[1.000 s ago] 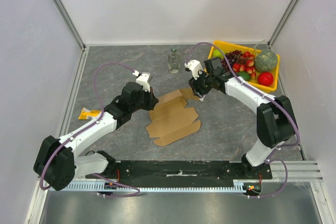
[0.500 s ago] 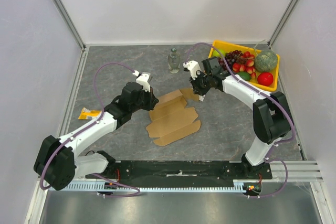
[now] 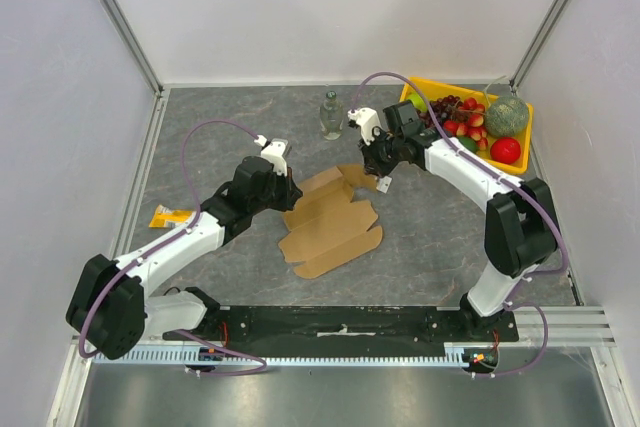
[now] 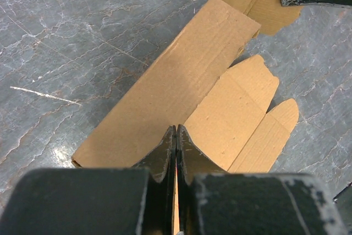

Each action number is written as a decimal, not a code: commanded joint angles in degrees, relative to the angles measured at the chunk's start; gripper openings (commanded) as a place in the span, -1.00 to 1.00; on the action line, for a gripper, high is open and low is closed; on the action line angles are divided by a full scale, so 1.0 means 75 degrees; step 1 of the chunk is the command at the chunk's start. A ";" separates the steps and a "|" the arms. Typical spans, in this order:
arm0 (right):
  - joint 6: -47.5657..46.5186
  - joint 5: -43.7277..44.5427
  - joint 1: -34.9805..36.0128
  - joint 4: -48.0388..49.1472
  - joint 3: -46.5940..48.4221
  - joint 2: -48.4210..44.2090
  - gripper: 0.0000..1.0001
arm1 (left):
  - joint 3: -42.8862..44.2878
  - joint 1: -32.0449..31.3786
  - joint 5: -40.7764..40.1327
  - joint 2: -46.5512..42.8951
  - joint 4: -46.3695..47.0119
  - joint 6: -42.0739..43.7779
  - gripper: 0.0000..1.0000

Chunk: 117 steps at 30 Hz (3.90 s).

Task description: Fold the paper box

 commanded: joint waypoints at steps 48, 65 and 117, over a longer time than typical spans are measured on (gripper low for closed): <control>0.1956 0.1220 0.1610 0.0615 -0.0634 -0.0884 -0.81 | -0.1051 -0.0016 -0.0825 -0.1444 -0.0715 -0.0566 -0.96; 0.2589 0.1313 0.2067 0.1293 -0.1676 -0.1118 -0.74 | -0.1274 -0.0039 -0.0521 -0.1503 -0.0470 -0.0625 -0.96; 0.0937 -0.0174 0.1282 0.4715 -0.3482 -0.0919 0.06 | -0.1356 -0.0168 -0.0333 -0.1280 -0.0223 -0.0601 -0.96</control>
